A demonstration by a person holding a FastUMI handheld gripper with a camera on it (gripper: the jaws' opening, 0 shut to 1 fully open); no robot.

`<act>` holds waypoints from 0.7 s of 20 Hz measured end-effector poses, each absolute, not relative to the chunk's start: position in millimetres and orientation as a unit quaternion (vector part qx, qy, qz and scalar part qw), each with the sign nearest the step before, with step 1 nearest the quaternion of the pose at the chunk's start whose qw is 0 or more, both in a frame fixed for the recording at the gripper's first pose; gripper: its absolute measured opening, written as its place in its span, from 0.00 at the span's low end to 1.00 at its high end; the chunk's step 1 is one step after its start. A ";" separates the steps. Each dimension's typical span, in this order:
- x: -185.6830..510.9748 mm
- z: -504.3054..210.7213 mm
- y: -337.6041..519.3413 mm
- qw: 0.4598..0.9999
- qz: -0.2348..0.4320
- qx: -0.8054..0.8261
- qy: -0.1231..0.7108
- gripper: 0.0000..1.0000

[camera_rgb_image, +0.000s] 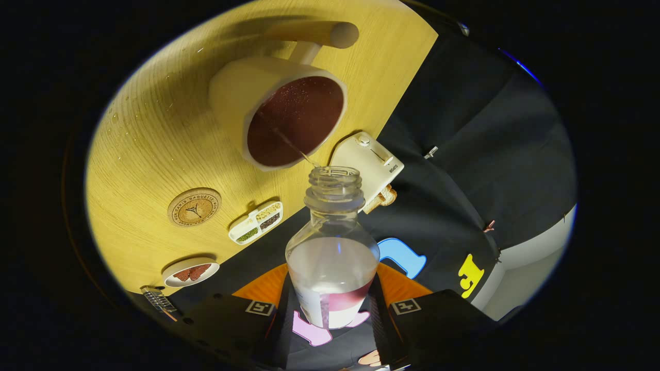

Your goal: Take the bottle from table, then pour the juice into the cup, finally place the bottle on the coaster

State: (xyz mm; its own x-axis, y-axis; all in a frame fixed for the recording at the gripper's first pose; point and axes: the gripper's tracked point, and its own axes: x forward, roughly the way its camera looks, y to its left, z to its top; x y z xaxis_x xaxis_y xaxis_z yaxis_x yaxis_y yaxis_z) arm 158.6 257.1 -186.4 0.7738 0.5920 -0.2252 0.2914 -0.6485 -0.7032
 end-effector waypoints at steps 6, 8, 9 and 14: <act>152.8 -192.2 264.4 0.304 0.226 -0.886 -0.268 0.66; 150.1 -192.4 264.9 0.299 0.225 -0.887 -0.272 0.66; 148.7 -192.3 264.9 0.299 0.225 -0.887 -0.271 0.66; 151.2 -190.2 263.8 0.303 0.222 -0.887 -0.268 0.66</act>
